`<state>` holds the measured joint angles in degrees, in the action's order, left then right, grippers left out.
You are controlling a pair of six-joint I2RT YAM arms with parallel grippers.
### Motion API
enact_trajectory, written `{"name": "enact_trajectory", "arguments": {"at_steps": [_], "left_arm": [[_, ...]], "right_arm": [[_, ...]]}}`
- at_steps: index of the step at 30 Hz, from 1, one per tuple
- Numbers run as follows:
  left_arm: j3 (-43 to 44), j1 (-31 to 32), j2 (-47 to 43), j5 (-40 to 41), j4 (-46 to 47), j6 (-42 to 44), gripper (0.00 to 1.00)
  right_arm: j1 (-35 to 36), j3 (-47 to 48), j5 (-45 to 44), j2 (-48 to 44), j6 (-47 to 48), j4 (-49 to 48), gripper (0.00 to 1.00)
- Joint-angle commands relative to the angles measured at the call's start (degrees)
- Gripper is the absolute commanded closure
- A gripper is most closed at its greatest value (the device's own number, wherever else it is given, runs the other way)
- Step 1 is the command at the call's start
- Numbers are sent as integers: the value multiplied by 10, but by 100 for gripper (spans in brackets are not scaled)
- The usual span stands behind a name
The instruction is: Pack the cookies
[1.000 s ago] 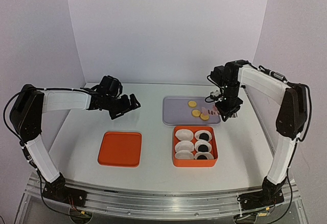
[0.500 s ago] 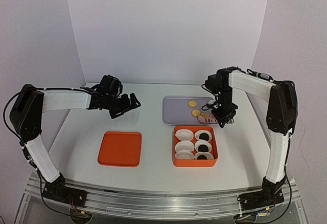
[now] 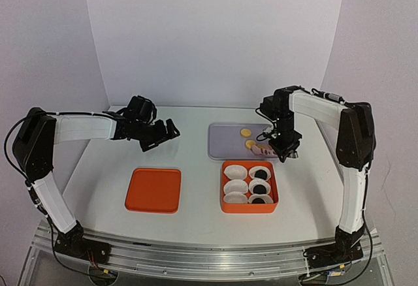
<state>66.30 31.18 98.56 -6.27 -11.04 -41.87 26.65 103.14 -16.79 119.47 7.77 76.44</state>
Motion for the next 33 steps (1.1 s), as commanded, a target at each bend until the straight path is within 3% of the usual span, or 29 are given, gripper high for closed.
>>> {"name": "enact_trajectory", "arguments": {"at_steps": [1, 21, 33], "left_arm": [[3, -2, -8, 12, -7, 5, 0], [-19, -2, -31, 27, -9, 0, 0], [-19, -2, -37, 27, -10, -2, 0]], "right_arm": [[-1, 22, -9, 14, -6, 185, 67], [-1, 27, -21, 30, -10, 182, 70], [-1, 22, -44, -3, -24, 182, 88]]}}
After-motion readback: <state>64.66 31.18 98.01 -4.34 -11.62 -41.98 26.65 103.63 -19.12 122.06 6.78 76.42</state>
